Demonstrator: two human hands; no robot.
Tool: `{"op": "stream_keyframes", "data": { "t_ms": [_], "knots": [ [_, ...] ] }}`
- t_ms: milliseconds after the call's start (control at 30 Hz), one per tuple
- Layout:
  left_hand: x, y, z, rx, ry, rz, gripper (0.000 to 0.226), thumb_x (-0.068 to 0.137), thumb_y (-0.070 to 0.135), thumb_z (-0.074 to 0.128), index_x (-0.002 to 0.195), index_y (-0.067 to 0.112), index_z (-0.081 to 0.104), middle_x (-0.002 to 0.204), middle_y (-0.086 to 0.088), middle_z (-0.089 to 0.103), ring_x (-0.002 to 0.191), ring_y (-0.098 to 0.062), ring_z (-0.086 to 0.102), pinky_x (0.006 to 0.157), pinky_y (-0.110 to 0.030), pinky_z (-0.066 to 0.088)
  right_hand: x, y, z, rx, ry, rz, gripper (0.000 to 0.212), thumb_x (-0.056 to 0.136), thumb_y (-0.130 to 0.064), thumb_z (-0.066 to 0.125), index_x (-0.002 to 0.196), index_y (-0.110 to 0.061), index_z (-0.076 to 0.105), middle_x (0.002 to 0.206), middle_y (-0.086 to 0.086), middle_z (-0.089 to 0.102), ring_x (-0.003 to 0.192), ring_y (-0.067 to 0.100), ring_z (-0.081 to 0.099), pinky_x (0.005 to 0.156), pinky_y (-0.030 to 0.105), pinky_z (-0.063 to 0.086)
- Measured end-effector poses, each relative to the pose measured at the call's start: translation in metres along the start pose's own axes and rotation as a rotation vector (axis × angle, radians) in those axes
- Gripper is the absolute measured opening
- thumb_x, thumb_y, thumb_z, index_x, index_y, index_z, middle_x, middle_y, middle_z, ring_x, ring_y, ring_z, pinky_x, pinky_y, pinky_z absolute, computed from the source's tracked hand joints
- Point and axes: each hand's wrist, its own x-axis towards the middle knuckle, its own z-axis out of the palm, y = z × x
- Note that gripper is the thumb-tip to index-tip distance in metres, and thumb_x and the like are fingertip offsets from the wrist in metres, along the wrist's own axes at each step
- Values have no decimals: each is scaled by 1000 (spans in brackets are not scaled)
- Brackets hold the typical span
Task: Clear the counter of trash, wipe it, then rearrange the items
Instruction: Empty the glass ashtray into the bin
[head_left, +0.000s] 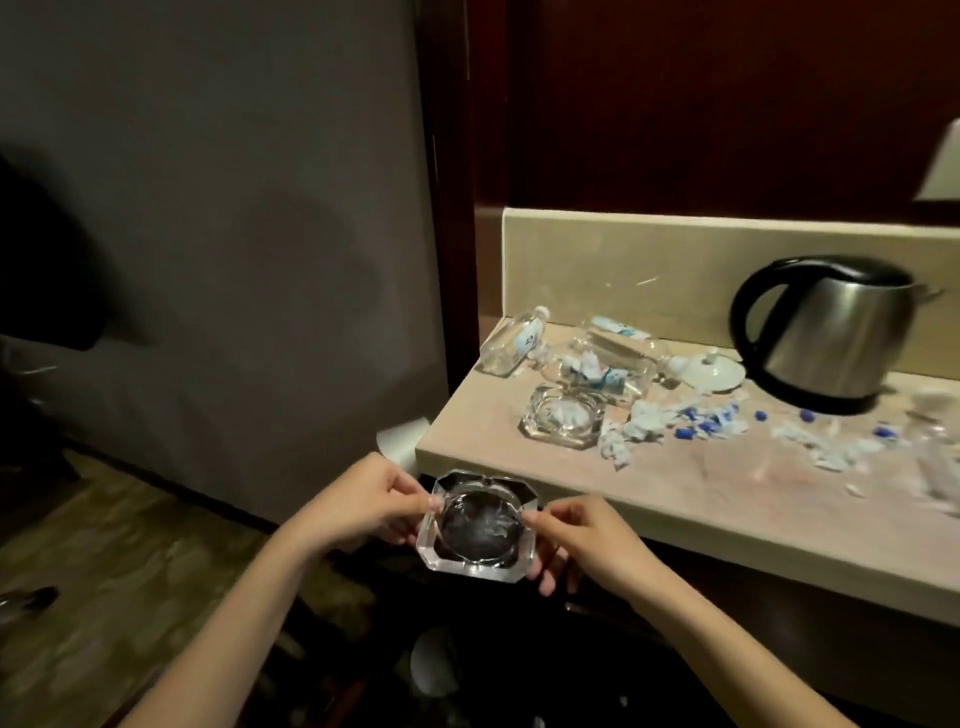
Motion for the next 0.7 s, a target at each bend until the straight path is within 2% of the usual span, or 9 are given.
{"op": "stream_keyframes", "data": {
  "t_ms": [100,200,300,400,467,533,633,700],
  "knots": [
    [26,20,-17,70,-25,52,20,86,22,69,71,10,75,69,-14,72,51,-8,61,46,-12,41,16,-19,-14,-20,28,-19,30,98,-25,52,76,-6,55,66,13,68,41,13,59,35,18,37],
    [59,32,-37,97,-36,52,20,87,20,68,71,10,76,66,-15,70,51,-10,62,48,-14,44,43,-30,-25,-54,49,-13,30,99,-24,50,81,-2,57,68,14,68,38,11,55,35,19,35],
    [94,33,-55,140,-80,33,23,88,23,67,70,11,75,77,-20,72,58,-14,65,53,-18,48,77,-37,-33,-95,56,34,30,99,-23,50,85,2,57,62,10,67,36,12,52,35,21,34],
    [129,27,-69,194,-86,3,24,89,26,66,75,9,75,84,-21,73,64,-15,67,56,-20,50,111,-42,-40,-226,86,69,37,99,-24,51,72,0,60,51,3,64,34,11,52,37,21,39],
    [149,24,-73,242,-74,1,25,89,27,65,78,7,76,77,-14,73,59,-9,65,55,-18,49,130,-41,-42,-316,122,87,39,99,-25,51,66,-5,60,50,2,62,33,7,51,39,20,40],
    [164,19,-74,295,-66,2,24,89,26,65,81,6,76,70,-7,72,55,-5,63,53,-16,48,146,-37,-42,-411,149,99,43,98,-27,52,65,-1,62,55,10,64,32,6,50,39,18,39],
    [179,11,-75,327,-76,-14,22,88,25,66,81,6,76,65,-3,71,54,-4,64,52,-15,47,165,-30,-41,-560,196,109,48,96,-30,55,73,11,62,64,21,65,42,14,51,47,22,42],
    [187,9,-76,360,-93,-12,22,87,24,67,76,7,75,61,-1,69,54,-4,64,52,-15,47,172,-27,-39,-659,191,112,45,96,-31,55,76,8,63,65,17,60,51,17,49,51,22,39]
  ]
}}
